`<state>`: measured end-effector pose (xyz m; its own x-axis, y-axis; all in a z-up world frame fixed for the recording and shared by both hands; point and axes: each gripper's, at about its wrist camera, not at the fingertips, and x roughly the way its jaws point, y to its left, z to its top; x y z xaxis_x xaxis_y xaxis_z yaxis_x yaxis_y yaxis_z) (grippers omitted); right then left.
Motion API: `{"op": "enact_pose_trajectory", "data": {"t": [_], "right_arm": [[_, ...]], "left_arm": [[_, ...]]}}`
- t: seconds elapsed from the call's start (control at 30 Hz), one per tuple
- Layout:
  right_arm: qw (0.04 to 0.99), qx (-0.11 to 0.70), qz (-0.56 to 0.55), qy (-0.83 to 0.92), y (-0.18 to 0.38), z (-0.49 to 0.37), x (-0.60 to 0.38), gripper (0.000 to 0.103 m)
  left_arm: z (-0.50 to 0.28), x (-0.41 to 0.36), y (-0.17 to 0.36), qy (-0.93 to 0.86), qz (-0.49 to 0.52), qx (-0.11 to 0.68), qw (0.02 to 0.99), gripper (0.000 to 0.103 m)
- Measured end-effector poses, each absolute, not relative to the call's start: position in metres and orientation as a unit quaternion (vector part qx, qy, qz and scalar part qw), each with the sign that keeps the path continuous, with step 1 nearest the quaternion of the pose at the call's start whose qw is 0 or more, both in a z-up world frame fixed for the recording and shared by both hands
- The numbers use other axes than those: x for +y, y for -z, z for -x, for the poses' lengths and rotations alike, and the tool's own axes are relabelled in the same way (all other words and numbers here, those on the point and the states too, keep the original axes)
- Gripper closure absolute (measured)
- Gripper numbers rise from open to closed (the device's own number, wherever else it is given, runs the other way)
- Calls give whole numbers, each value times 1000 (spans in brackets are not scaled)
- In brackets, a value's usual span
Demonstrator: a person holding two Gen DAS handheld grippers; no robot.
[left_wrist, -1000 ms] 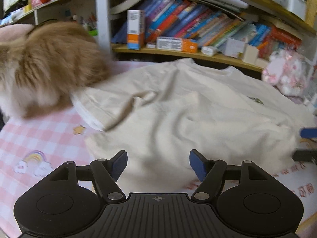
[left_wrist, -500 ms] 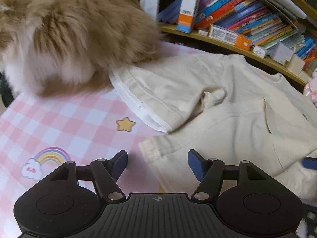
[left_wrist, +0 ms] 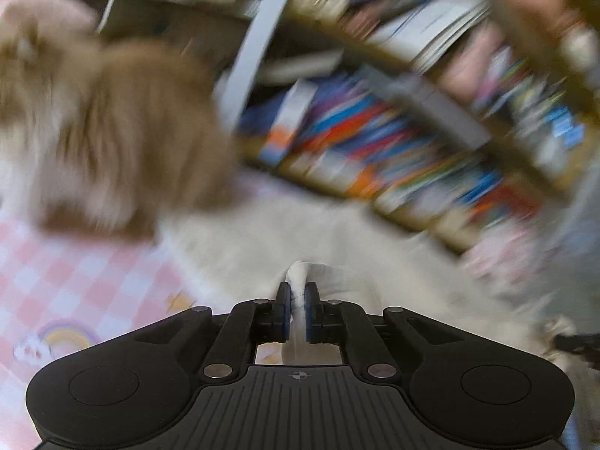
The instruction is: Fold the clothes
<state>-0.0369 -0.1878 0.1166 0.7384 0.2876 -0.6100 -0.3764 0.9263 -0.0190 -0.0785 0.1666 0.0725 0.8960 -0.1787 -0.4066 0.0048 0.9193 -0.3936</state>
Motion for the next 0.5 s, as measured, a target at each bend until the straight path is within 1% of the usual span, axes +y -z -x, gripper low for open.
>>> {"op": "enact_pose_trajectory", "data": {"t": [0.07, 0.17, 0.27, 0.33, 0.5], "right_arm": [[938, 317, 21, -136, -129, 55, -228, 93], [942, 328, -17, -73, -139, 87, -282, 93], [934, 351, -54, -31, -133, 122, -319, 93], [924, 370, -92, -32, -120, 142, -332, 93], [902, 424, -83, -26, -85, 172, -325, 93]], "left_arm": [[104, 166, -93, 89, 176, 197, 960, 98], [139, 155, -107, 144, 96, 206, 963, 97], [163, 147, -93, 170, 35, 263, 949, 97], [174, 146, -74, 175, 26, 308, 935, 97], [192, 144, -46, 187, 9, 355, 916, 97]]}}
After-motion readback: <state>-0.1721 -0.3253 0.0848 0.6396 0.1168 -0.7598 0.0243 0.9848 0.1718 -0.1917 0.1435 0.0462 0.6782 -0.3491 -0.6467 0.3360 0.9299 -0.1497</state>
